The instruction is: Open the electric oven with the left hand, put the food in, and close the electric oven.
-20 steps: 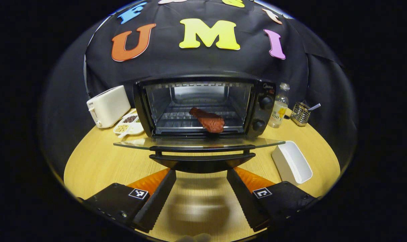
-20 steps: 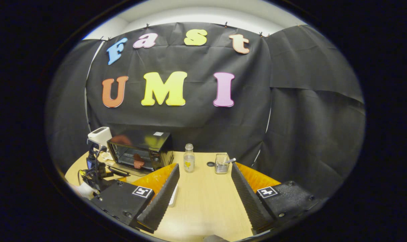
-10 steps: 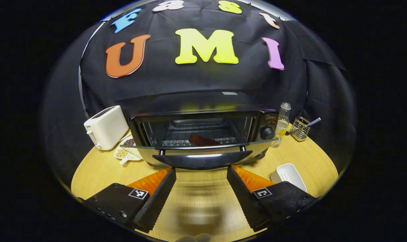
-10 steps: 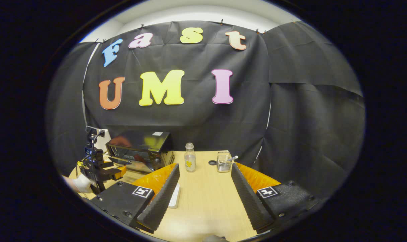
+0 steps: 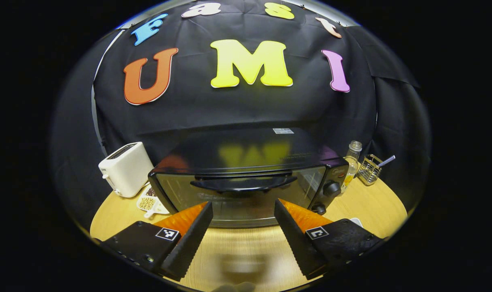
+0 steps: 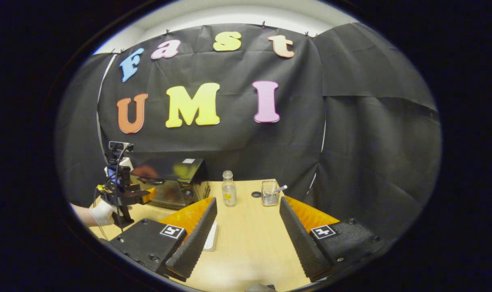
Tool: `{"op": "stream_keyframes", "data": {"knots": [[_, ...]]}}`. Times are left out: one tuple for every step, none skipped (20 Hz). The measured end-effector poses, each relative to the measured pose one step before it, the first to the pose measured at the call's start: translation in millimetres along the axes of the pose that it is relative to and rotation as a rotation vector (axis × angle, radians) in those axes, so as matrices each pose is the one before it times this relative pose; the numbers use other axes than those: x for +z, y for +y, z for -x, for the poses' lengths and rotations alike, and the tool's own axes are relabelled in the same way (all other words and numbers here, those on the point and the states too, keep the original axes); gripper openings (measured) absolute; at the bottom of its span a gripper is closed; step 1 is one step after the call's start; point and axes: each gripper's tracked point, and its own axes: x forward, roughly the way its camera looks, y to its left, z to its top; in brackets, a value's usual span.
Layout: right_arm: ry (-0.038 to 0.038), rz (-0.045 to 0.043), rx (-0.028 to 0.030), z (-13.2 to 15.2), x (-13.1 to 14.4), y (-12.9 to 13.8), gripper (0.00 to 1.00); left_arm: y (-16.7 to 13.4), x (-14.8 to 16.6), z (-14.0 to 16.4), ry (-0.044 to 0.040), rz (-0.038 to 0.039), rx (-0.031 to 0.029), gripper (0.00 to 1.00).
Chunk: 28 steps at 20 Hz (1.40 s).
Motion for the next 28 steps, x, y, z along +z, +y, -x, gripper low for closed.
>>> {"op": "stream_keyframes", "data": {"knots": [[0.00083,-0.00407,0.00133,-0.12,-1.36,-0.86,0.98,-3.16,-2.88,1.47,0.00686,0.00417,-0.00493,0.97],[0.00105,-0.00444,0.00029,1.41,-0.06,-0.61,0.98,-1.95,-1.92,1.07,0.00254,-0.00309,-0.00121,0.97],[-0.00039,-0.00422,0.00026,1.29,-1.28,-0.82,0.98,-0.71,-1.83,0.64,0.00307,-0.00605,-0.00056,0.97],[-0.00049,-0.00398,0.00011,1.57,0.28,-0.77,0.98,-1.28,-1.74,1.45,0.00243,-0.00323,-0.00171,0.97],[0.00088,-0.00252,0.00027,1.31,-1.35,-0.73,0.98,-0.66,-1.10,1.45,0.00098,-0.00074,-0.00162,0.97],[0.00146,-0.00153,-0.00024,1.48,-0.88,-0.98,0.98,-0.37,-0.33,1.38,-0.00177,-0.00081,-0.00068,0.97],[0.00284,-0.00129,-0.00086,0.83,-1.97,-1.18,0.96,1.34,0.01,0.96,-0.00222,-0.00146,0.00328,0.97],[0.00120,-0.00150,-0.00158,1.24,-0.30,-1.76,0.98,0.54,0.52,0.70,-0.00053,0.00000,0.00228,0.97],[0.00040,-0.00166,-0.00096,0.64,-0.77,-1.73,0.98,0.36,-0.93,0.93,0.00175,0.00186,0.00224,0.97],[0.00522,-0.00142,-0.00148,0.97,-1.35,-1.51,0.98,-0.65,-1.06,1.08,0.00223,0.00348,0.00096,0.97],[0.00258,-0.00057,-0.00026,1.91,-1.70,-1.84,0.98,0.69,-0.07,1.94,-0.00023,0.00227,0.00202,0.97],[0.00078,-0.00039,-0.00159,1.26,-0.29,-1.93,0.99,-0.32,1.03,2.37,-0.00134,0.00080,0.00112,0.97],[-0.00036,-0.00253,0.00236,0.82,-0.24,-1.69,0.96,-1.08,0.62,3.79,-0.00208,0.00089,-0.00016,0.97],[-0.00442,-0.00313,0.00589,2.14,-0.19,-0.60,0.98,-1.44,1.55,5.09,-0.00396,-0.00082,-0.00012,0.97],[-0.00193,0.00031,0.00726,2.05,-1.10,-0.01,0.98,-1.59,2.67,6.46,-0.00591,-0.00250,0.00241,0.98],[0.00170,0.00308,0.00557,2.06,-2.26,-0.58,0.98,-1.91,2.75,8.55,-0.00677,0.00011,0.00093,0.97],[-0.00137,0.00102,0.01033,1.94,-1.77,-0.34,0.98,-2.80,3.83,10.15,-0.00827,0.00282,-0.00022,0.97],[-0.00276,0.00192,0.01364,3.08,0.26,-0.16,0.98,-2.45,7.70,12.10,-0.01906,0.00055,0.00013,0.97],[-0.00448,0.00227,0.01179,3.63,-0.65,-1.74,0.99,-2.28,9.93,14.90,-0.02157,-0.00149,0.00517,0.97],[-0.00515,0.00044,0.01114,4.41,1.57,-2.51,0.99,-1.26,9.55,17.50,-0.02142,0.00250,0.00861,0.97],[-0.01674,-0.00143,0.01617,5.49,3.54,-1.17,0.99,-0.92,10.61,20.31,-0.03003,0.00759,0.00787,0.97],[-0.01414,0.00551,0.01855,5.14,4.63,-0.19,0.98,-2.60,13.69,22.66,-0.03019,0.00549,0.00791,0.98],[-0.00501,0.01202,0.01270,3.62,-0.99,-1.28,0.98,-2.21,13.79,21.15,-0.02915,-0.00045,0.00626,0.97],[-0.01602,0.00884,0.00997,4.08,0.10,-1.07,0.99,-3.21,11.95,22.01,-0.02581,-0.00627,-0.00228,0.97],[-0.01611,0.00178,0.01178,4.25,3.20,-0.66,0.98,-0.85,11.02,21.75,-0.02517,-0.01549,0.00371,0.97],[-0.01092,-0.00268,0.01896,3.88,1.39,2.75,0.98,2.14,11.20,22.14,-0.02609,-0.01480,0.01270,0.97],[-0.01117,-0.00665,0.01664,-0.97,1.66,3.11,0.98,0.60,8.93,19.75,-0.02412,-0.00165,0.01065,1.00],[-0.00716,-0.00592,0.01703,0.62,-0.13,1.29,0.98,1.16,7.83,19.85,-0.02096,0.01112,0.01029,0.97]]}}
